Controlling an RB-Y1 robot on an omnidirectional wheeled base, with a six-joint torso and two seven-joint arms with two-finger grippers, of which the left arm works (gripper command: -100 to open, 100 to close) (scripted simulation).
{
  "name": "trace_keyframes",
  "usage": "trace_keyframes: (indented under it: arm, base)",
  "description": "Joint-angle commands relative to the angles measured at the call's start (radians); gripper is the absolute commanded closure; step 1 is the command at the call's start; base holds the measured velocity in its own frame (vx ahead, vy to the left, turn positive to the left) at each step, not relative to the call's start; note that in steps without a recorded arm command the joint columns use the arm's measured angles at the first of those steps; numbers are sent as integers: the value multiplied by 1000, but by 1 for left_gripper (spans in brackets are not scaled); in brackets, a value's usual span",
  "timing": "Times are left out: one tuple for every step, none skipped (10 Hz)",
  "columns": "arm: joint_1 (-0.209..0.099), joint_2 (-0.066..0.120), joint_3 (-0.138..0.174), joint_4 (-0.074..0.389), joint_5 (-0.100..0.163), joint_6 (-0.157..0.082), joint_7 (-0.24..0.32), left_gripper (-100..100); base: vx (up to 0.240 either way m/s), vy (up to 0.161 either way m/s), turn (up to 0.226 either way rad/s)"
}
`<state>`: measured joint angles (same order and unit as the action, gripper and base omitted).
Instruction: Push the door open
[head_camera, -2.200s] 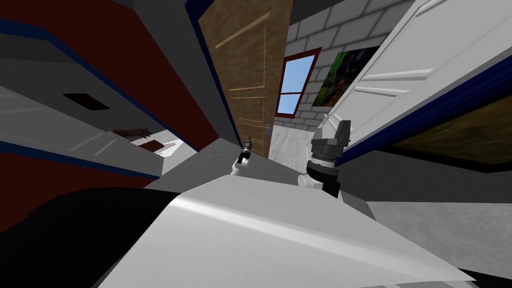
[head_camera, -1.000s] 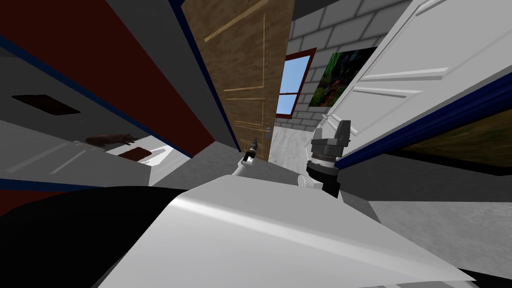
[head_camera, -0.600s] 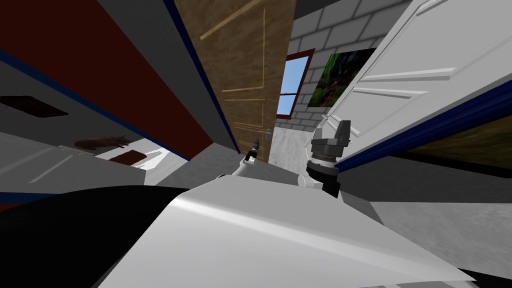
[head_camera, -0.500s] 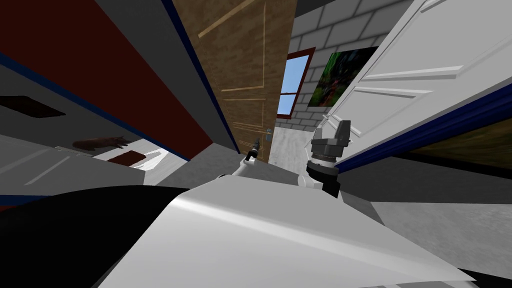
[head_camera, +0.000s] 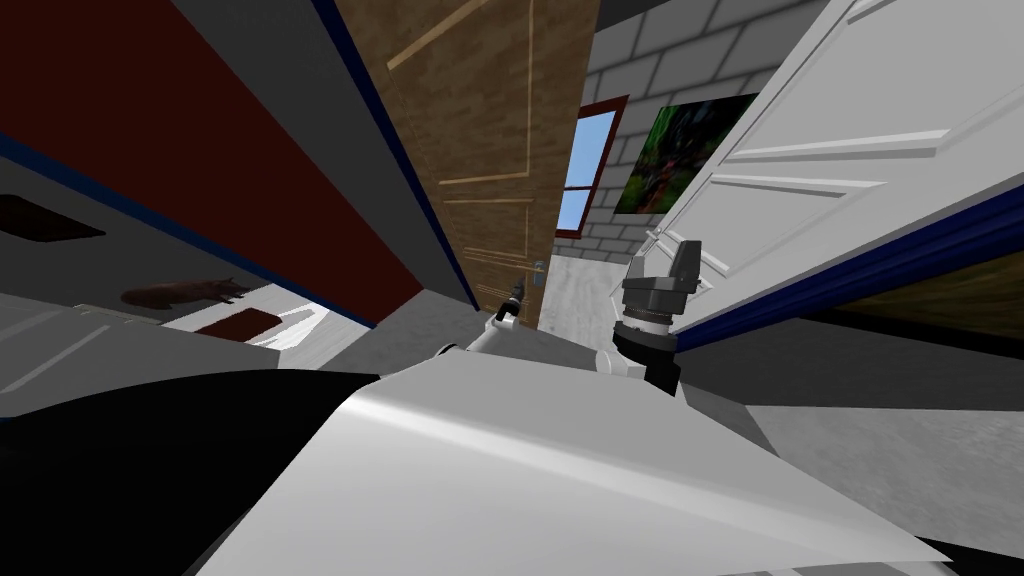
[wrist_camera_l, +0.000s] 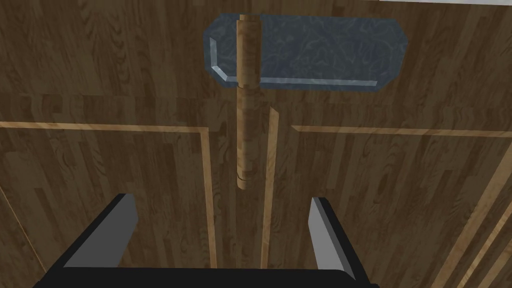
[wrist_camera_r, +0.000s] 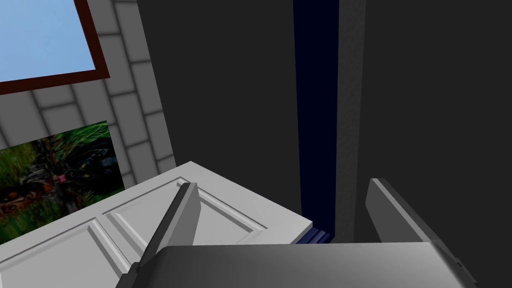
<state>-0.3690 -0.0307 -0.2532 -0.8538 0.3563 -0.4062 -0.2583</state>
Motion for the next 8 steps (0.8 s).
trace_keyframes:
  arm:
    - [-19,-15,-8,30,10,3,-6,-100]
    - [-20,-15,-8,30,10,3,-6,-100]
    - [-10,-13,-7,11,9,11,-8,-100]
    - [-13,20,-4,15,9,11,-8,-100]
    - [-14,35,-2,17,9,11,-8,-100]
    - [-15,45,0,18,9,11,-7,-100]
    - [-16,51,3,20,9,11,-7,-100]
    - [-17,51,4,21,9,11,-6,-100]
  base:
    - [121,61,-59]
    - [81,43,-25]
    - [26,17,-2]
    - [87,-22,-24]
    - [151,-48,-19]
    - [172,-45,-18]
    - [177,-32,-17]
    - [180,-52,-19]
